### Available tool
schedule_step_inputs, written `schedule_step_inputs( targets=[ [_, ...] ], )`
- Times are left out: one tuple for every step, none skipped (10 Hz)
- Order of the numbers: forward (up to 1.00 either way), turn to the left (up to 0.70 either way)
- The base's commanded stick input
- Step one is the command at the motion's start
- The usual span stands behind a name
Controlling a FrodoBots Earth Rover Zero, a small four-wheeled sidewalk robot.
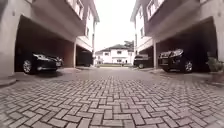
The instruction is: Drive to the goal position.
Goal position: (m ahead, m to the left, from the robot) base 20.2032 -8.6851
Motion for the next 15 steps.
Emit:
schedule_step_inputs(
  targets=[
    [0.7, 0.0],
    [0.7, 0.0],
    [0.7, 0.0],
    [0.7, 0.0],
    [0.7, 0.0],
    [0.7, 0.0],
    [0.7, 0.0],
    [0.7, -0.16],
    [0.7, -0.35],
    [0.7, -0.22],
    [0.7, -0.11],
    [0.7, -0.04],
    [0.7, 0.0],
    [0.7, 0.0],
    [0.7, 0.0]
  ],
)
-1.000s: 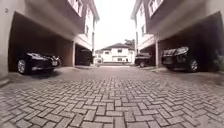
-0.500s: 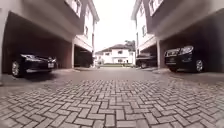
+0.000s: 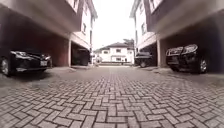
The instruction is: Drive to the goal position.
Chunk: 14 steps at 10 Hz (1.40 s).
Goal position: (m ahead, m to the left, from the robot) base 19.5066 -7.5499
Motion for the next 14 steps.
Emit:
schedule_step_inputs(
  targets=[
    [0.7, 0.0],
    [0.7, 0.0],
    [0.7, 0.0],
    [0.7, 0.0],
    [0.7, 0.0],
    [0.7, 0.0],
    [0.7, 0.0],
    [0.7, 0.0],
    [0.7, 0.0],
    [0.7, 0.0],
    [0.7, 0.0],
    [0.7, 0.0],
    [0.7, 0.0],
    [0.7, 0.0]
  ],
)
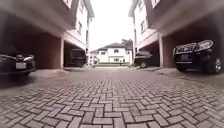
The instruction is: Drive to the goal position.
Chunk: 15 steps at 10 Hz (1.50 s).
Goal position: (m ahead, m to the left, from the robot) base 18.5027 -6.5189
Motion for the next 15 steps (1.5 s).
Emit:
schedule_step_inputs(
  targets=[
    [0.7, 0.0],
    [0.7, 0.0],
    [0.7, 0.0],
    [0.7, 0.0],
    [0.7, 0.0],
    [0.7, 0.0],
    [0.7, 0.0],
    [0.7, 0.0],
    [0.7, 0.0],
    [0.7, 0.0],
    [0.7, 0.0],
    [0.7, 0.0],
    [0.7, 0.0],
    [0.7, 0.0],
    [0.7, 0.0]
  ],
)
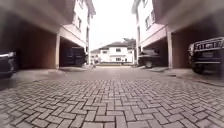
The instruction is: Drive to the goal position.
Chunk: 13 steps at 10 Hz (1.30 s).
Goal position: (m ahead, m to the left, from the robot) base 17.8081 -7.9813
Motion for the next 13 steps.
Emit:
schedule_step_inputs(
  targets=[
    [0.7, 0.0],
    [0.7, 0.0],
    [0.7, 0.0],
    [0.7, 0.0],
    [0.7, 0.0],
    [0.7, 0.0],
    [0.7, 0.0],
    [0.7, 0.0],
    [0.7, 0.0],
    [0.7, 0.0],
    [0.7, 0.0],
    [0.7, 0.0],
    [0.7, 0.0]
  ],
)
